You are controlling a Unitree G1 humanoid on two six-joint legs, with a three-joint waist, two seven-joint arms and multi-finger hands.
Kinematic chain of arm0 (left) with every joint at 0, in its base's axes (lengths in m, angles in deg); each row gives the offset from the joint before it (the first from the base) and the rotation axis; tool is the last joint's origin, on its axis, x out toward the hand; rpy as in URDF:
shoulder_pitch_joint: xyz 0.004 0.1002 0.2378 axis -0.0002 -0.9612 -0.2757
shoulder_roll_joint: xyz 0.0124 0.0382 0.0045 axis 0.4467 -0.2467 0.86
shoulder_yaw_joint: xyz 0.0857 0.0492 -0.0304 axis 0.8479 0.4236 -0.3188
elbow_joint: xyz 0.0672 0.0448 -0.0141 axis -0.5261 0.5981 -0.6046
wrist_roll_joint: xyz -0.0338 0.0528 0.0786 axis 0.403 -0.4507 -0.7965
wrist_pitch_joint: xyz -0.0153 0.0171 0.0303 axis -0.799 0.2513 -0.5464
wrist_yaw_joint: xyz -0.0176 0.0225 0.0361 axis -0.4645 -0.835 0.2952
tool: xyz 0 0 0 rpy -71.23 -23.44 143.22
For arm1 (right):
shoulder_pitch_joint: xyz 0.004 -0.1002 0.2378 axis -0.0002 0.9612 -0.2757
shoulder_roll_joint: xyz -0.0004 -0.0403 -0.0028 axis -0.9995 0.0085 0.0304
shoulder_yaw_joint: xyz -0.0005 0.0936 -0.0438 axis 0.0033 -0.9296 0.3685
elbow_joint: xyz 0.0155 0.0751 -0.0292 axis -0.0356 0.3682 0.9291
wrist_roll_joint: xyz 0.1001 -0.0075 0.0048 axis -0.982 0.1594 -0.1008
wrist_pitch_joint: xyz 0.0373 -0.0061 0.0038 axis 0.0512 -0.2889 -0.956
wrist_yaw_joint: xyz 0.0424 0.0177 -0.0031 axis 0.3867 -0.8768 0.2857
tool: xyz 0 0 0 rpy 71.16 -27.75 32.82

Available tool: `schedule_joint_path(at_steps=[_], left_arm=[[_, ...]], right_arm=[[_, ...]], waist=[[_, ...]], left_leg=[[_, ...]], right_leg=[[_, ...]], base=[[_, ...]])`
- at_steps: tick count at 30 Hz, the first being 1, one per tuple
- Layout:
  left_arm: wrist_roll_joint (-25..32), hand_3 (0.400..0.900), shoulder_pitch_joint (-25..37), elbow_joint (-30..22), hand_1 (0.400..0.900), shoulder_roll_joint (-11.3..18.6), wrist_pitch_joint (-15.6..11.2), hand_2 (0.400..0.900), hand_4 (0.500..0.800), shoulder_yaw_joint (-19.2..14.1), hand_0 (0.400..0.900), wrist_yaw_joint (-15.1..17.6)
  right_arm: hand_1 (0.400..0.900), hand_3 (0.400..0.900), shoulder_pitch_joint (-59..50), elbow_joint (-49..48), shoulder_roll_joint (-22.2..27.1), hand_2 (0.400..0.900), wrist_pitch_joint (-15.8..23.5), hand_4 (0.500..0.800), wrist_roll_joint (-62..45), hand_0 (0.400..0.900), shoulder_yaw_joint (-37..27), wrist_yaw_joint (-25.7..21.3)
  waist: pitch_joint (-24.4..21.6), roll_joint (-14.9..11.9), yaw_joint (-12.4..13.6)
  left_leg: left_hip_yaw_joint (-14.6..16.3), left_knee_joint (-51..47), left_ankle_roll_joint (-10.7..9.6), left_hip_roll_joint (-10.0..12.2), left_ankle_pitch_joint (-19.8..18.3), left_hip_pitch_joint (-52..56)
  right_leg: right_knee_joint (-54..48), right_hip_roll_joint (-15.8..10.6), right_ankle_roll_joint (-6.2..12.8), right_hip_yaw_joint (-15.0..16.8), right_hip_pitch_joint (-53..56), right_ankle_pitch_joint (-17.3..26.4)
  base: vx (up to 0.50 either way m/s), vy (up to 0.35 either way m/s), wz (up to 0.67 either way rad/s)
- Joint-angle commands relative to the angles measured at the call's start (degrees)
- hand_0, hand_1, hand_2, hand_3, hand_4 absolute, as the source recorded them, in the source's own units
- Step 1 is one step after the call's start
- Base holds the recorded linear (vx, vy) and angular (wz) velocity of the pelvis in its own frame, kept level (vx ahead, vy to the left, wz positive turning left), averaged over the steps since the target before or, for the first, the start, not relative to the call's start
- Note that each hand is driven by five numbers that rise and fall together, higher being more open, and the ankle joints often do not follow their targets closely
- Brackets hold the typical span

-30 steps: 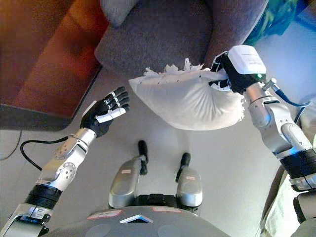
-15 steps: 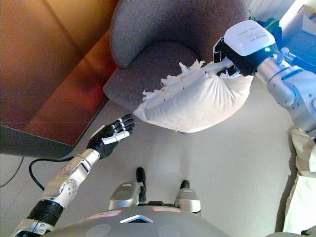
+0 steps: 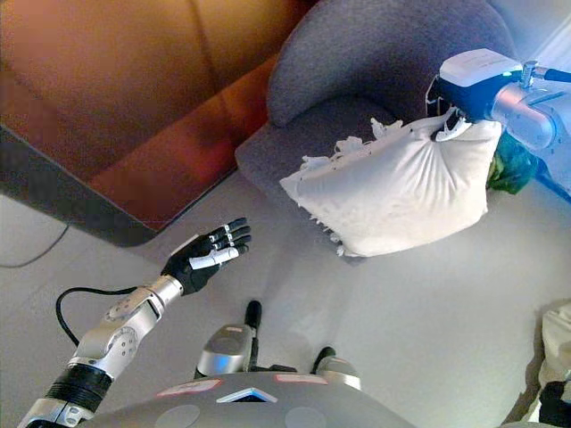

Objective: Pick up the pillow and put it on the sofa.

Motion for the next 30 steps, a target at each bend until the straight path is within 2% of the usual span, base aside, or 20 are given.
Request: schedule_joint_path(at_steps=[1,2,3,4,9,12,14,17,23,27,30], left_arm=[[1.28,0.9,5.11,-6.68,0.9,4.24,-3.68,0.9,0.8,2.39,0.9,-3.13],[1.33,0.9,6.18,-6.75,0.9,4.72,-3.99,0.9,0.8,2.57,0.9,-2.88],[1.47,0.9,6.99,-7.23,0.9,5.31,-4.11,0.9,0.8,2.53,0.9,-2.52],[1.56,0.9,7.61,-7.94,0.9,5.75,-4.14,0.9,0.8,2.46,0.9,-1.82],[2.21,0.9,8.51,-9.22,0.9,6.74,-3.58,0.9,0.8,2.66,0.9,-0.93],[2.96,0.9,8.63,-8.77,0.9,7.54,-3.78,0.9,0.8,2.99,0.9,-1.13],[2.7,0.9,8.37,-9.5,0.9,7.82,-3.7,0.9,0.8,3.01,0.9,-1.06],[2.9,0.9,8.09,-9.08,0.9,7.95,-3.88,0.9,0.8,3.52,0.9,-1.18],[3.23,0.9,6.8,-7.99,0.9,6.57,-4.62,0.9,0.8,3.9,0.9,-1.55],[2.76,0.9,5.87,-6.51,0.9,4.6,-5.75,0.9,0.8,3.9,0.9,-0.49],[1.7,0.9,4.71,-5.6,0.9,3.07,-7.0,0.9,0.8,3.01,0.9,0.66]], right_arm=[[0.4,0.4,-18.88,4.97,0.71,0.4,-10.23,0.5,-3.09,0.4,0.71,-9.87],[0.835,0.835,-19.72,6.62,-0.2,0.835,-13.37,0.761,-2.49,0.835,0.5,-11.66],[0.9,0.9,-19.82,8.59,-1.15,0.9,-17.58,0.8,-3.2,0.9,-0.28,-12.85],[0.9,0.9,-19.87,10.03,-1.94,0.9,-20.38,0.8,-4.8,0.9,-1.17,-13.37],[0.9,0.9,-20.73,12.73,-3.14,0.9,-22.37,0.8,-6.82,0.9,-1.29,-16.79],[0.9,0.9,-18.44,15.63,-4.27,0.9,-22.62,0.8,-7.28,0.9,-4.64,-18.87],[0.9,0.9,-17.32,15.03,-4.19,0.9,-24.48,0.8,-9.12,0.9,-5.39,-21.78],[0.9,0.9,-14.92,15.33,-4.27,0.9,-23.85,0.8,-8.03,0.9,-8.58,-24.31],[0.9,0.9,-10.44,13.1,-3.49,0.9,-21.21,0.8,-14.47,0.9,-13.92,-26.61],[0.9,0.9,-2.41,5.78,-3.47,0.9,-18.03,0.8,-15.95,0.9,-20.74,-28.65],[0.9,0.9,7.77,-4.25,-4.57,0.9,-17.65,0.8,-17.69,0.9,-27.4,-28.95]], waist=[[-0.94,-2.62,4.44],[0.18,-2.82,4.94],[1.31,-2.98,5.47],[2.41,-3.08,5.85],[3.47,-2.85,6.52],[2.84,-2.82,6.62],[2.52,-2.79,6.57],[1.52,-2.46,6.11],[-0.69,-1.22,4.44],[-2.85,-0.53,2.15],[-4.25,0.33,-0.03]], left_leg=[[0.17,5.13,-0.29,1.06,-8.23,-1.57],[-0.32,5.13,-0.22,1.08,-8.02,-2.53],[-0.91,4.93,-0.15,1.11,-7.69,-3.37],[-1.36,4.36,0.0,1.15,-7.18,-4.01],[-1.79,3.19,0.31,1.29,-6.45,-4.3],[-1.56,2.25,0.59,1.46,-6.48,-3.26],[-1.4,1.58,0.72,1.57,-6.41,-2.53],[-1.21,0.31,0.91,1.54,-6.29,-1.02],[-0.35,-2.66,1.02,1.59,-5.63,2.06],[0.9,-3.41,1.22,1.67,-5.52,3.56],[2.02,-3.8,1.3,1.78,-5.6,4.76]], right_leg=[[1.39,0.46,0.0,0.49,-8.4,6.35],[1.28,0.6,0.1,0.46,-8.91,6.62],[1.13,0.76,0.24,0.45,-9.34,6.92],[1.0,0.93,0.39,0.47,-9.86,7.24],[1.0,0.89,0.66,-0.42,-9.83,7.35],[1.15,0.74,0.92,-0.9,-9.18,7.13],[1.26,0.76,0.95,-0.98,-8.74,7.04],[1.43,0.8,1.02,-0.91,-8.09,6.82],[1.45,1.07,0.92,-0.09,-6.94,6.06],[1.9,1.13,0.85,0.86,-6.78,5.55],[2.23,1.21,0.69,1.9,-6.58,5.18]], base=[[-0.17,-0.158,0.16],[-0.16,-0.155,0.14],[-0.14,-0.137,0.13],[-0.1,-0.099,0.11],[0.0,-0.007,0.08],[0.05,0.007,0.0],[0.03,-0.008,-0.03],[0.04,0.019,-0.06],[0.02,0.047,-0.1],[0.0,0.075,-0.2],[0.0,0.06,-0.2]])
